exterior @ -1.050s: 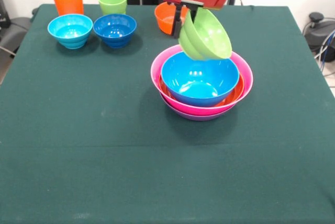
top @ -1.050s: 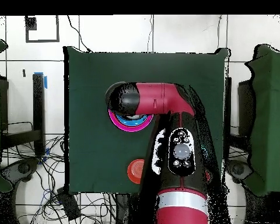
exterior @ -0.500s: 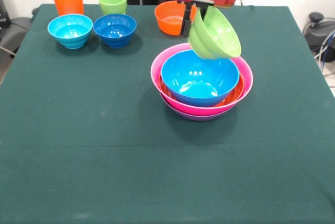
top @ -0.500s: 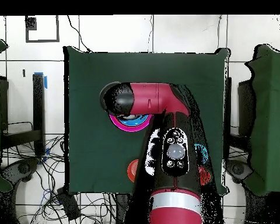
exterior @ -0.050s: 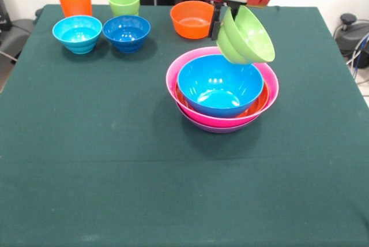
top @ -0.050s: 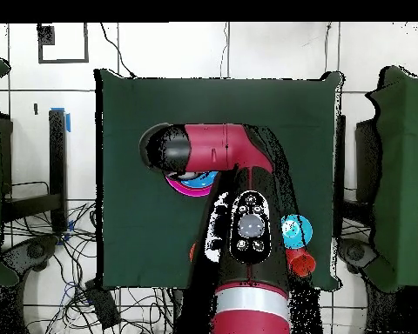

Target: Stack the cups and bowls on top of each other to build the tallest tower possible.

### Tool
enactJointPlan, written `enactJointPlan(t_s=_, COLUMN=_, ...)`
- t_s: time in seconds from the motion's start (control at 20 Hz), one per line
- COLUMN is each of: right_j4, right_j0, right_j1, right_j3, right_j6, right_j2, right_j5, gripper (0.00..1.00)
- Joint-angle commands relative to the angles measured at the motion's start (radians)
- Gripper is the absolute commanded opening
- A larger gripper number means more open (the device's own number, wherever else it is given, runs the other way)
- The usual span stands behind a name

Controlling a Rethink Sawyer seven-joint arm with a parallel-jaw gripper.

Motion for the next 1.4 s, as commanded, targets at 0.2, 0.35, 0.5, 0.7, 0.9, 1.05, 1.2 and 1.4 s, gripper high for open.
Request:
enactJointPlan(t_s=0.2, right_j4=0.011, right_j0=0.025, right_j1=0.025, right_j3=0.021, right_j6=0.121, right_j2=0.019, right_j5=0.048, gripper=0.0)
enactJointPlan(t_s=0.35, right_j4=0.014, right_j0=0.018, right_j1=0.03, right_j3=0.017, right_j6=0.108, right_j2=0.021, right_j5=0.05, gripper=0.0)
enactJointPlan(t_s=0.5, right_j4=0.015, right_j0=0.017, right_j1=0.035, right_j3=0.011, right_j6=0.097, right_j2=0.025, right_j5=0.054, gripper=0.0)
enactJointPlan(t_s=0.7, right_j4=0.017, right_j0=0.013, right_j1=0.034, right_j3=0.011, right_j6=0.086, right_j2=0.027, right_j5=0.055, gripper=0.0)
enactJointPlan(t_s=0.9, right_j4=0.015, right_j0=0.011, right_j1=0.033, right_j3=0.013, right_j6=0.078, right_j2=0.031, right_j5=0.047, gripper=0.0)
enactJointPlan(t_s=1.05, right_j4=0.016, right_j0=0.004, right_j1=0.033, right_j3=0.014, right_j6=0.067, right_j2=0.038, right_j5=0.043, gripper=0.0)
enactJointPlan(t_s=1.2, right_j4=0.017, right_j0=0.003, right_j1=0.033, right_j3=0.011, right_j6=0.064, right_j2=0.04, right_j5=0.044, gripper=0.0)
enactJointPlan(t_s=1.4, right_j4=0.016, right_j0=0.006, right_j1=0.034, right_j3=0.008, right_j6=0.068, right_j2=0.036, right_j5=0.05, gripper=0.0)
